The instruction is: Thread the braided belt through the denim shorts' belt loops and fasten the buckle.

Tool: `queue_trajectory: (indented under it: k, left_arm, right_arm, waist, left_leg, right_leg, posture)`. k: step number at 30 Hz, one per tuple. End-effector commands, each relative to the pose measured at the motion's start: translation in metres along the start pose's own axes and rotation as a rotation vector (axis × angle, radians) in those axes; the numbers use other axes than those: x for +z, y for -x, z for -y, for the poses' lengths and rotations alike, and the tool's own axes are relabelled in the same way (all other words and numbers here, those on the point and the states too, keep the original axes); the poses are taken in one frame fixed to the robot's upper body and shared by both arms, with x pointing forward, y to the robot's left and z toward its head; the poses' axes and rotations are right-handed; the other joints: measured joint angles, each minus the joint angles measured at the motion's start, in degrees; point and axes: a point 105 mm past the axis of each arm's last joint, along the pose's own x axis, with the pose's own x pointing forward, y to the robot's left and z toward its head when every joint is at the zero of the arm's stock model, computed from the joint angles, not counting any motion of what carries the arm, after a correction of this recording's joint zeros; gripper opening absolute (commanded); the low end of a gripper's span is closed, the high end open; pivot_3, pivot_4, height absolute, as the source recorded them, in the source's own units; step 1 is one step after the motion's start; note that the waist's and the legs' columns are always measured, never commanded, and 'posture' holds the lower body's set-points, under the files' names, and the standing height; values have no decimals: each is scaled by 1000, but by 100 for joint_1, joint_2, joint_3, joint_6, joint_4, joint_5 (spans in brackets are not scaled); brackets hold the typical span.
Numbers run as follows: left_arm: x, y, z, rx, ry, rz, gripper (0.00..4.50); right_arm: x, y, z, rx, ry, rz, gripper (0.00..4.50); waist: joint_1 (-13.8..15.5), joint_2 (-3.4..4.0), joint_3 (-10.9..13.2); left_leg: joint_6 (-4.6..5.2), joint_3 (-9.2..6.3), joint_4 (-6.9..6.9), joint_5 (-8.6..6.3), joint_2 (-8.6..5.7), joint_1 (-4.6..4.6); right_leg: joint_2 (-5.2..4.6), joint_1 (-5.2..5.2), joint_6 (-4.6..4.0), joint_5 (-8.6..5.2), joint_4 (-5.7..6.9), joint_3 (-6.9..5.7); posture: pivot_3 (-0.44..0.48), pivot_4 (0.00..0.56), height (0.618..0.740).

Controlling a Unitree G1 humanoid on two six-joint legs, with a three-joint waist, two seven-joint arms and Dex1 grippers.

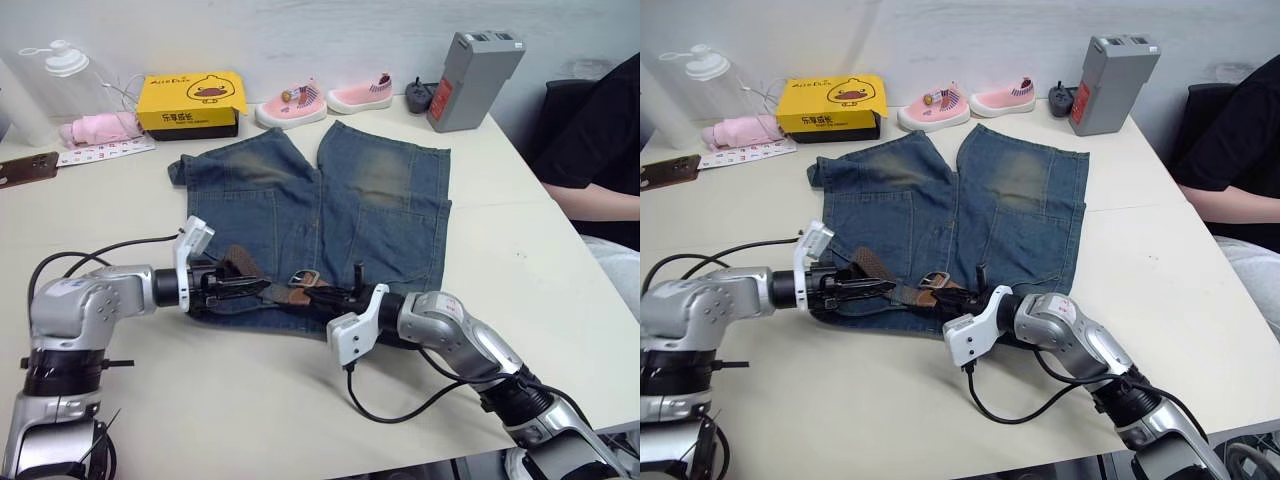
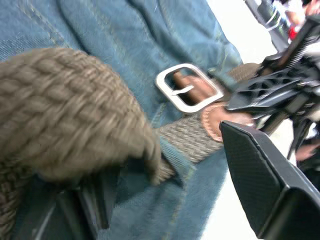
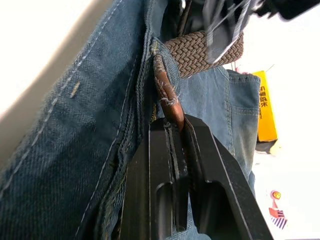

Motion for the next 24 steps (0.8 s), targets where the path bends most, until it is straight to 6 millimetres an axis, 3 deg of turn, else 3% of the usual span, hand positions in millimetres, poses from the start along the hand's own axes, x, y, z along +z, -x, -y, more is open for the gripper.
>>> queue_trajectory:
  k: [1,4,5,9,10,13,17,24]
  left_arm:
    - [1,8,15,0,-7,50,3155]
    - [-3,10,17,28,15,68,3155]
    - [-5,12,16,44,22,89,2902]
    - [-19,14,14,110,-7,80,1541]
    - [-24,13,13,130,-22,63,886]
    - [-39,11,4,216,-70,5,104]
    - [-57,5,-7,297,-175,-74,104]
    - [-71,-2,-9,291,-186,-95,104]
  right_arm:
    - [0,5,12,-52,-4,-1,0]
    - [0,6,12,-54,-11,-2,0]
    - [0,6,11,-53,-14,-2,0]
    - [-1,7,11,-51,-19,-5,0]
    - [-2,7,11,-52,-20,-6,0]
    - [-3,8,15,-65,-29,-6,0]
    - [-1,14,23,-98,-61,0,0]
    - [9,35,43,-155,-114,29,0]
  waist:
    - [-1,0,0]
    - [14,0,0]
    - [26,0,0]
    - [25,-1,-1]
    - [25,-1,-1]
    - [24,-1,-1]
    - [46,-2,-2]
    - [60,1,-3]
  left_leg:
    - [0,0,0,0,0,0]
    - [0,-5,2,0,-1,1]
    - [0,-6,3,0,-1,1]
    - [0,-6,4,0,-1,2]
    - [0,-6,3,0,-2,3]
    - [0,-6,2,0,-2,5]
    - [0,-3,2,0,-3,8]
    - [2,-4,3,-1,-8,13]
  right_leg:
    - [0,1,0,0,1,0]
    - [-3,1,0,0,2,2]
    - [-3,2,0,0,3,1]
    - [-4,2,0,0,3,1]
    - [-4,2,0,0,4,2]
    - [-5,2,0,0,3,5]
    - [-6,4,0,0,3,4]
    - [-14,9,0,0,2,3]
  posture:
    - [0,150,698]
    - [0,150,698]
    - [0,150,698]
    - [0,150,698]
    - [0,150,698]
    - [0,150,698]
    - [0,150,698]
    - [0,150,698]
